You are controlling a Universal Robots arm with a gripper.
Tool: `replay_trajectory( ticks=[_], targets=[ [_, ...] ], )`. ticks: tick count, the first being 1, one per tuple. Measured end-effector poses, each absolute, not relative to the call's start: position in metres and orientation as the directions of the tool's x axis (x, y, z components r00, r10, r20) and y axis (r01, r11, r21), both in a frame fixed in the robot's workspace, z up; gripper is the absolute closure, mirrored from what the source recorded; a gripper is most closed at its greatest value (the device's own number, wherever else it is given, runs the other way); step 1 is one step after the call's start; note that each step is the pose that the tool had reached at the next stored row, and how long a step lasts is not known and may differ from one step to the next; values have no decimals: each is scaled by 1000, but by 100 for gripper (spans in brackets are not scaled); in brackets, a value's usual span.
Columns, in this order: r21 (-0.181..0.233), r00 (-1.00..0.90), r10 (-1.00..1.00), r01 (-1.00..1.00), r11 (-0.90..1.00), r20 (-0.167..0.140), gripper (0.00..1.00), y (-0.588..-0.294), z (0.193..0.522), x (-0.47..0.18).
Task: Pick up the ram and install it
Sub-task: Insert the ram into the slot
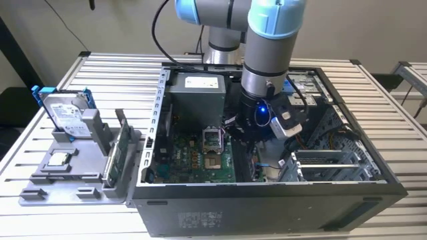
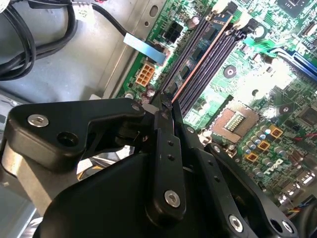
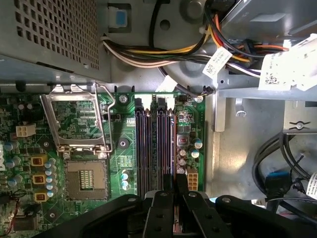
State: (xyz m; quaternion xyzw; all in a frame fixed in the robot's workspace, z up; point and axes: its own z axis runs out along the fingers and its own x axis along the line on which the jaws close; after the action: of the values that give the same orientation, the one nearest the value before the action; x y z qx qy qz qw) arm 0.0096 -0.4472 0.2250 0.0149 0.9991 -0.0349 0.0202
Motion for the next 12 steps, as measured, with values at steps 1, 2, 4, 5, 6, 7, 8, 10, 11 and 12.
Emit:
replay_trajectory(
  ticks=[1, 2, 4, 5, 6, 7, 8, 10, 11, 12],
  targets=[
    [-69, -999, 28, 31, 997, -42, 86, -447, 224, 10],
    [-69, -999, 28, 31, 997, -42, 86, -447, 224, 10],
    [-69, -999, 28, 31, 997, -41, 86, -447, 224, 9],
    [-69, -999, 28, 31, 997, -41, 86, -447, 223, 9],
    [-69, -999, 28, 31, 997, -41, 86, -447, 223, 9],
    [-69, -999, 28, 31, 997, -41, 86, -447, 223, 9],
    [-69, -999, 28, 31, 997, -41, 86, -447, 223, 9],
    [-69, -999, 28, 31, 997, -41, 86, -447, 223, 9],
    [-69, -999, 28, 31, 997, -42, 86, -447, 222, 9],
    [-69, -999, 28, 31, 997, -41, 86, -447, 222, 9]
  ],
)
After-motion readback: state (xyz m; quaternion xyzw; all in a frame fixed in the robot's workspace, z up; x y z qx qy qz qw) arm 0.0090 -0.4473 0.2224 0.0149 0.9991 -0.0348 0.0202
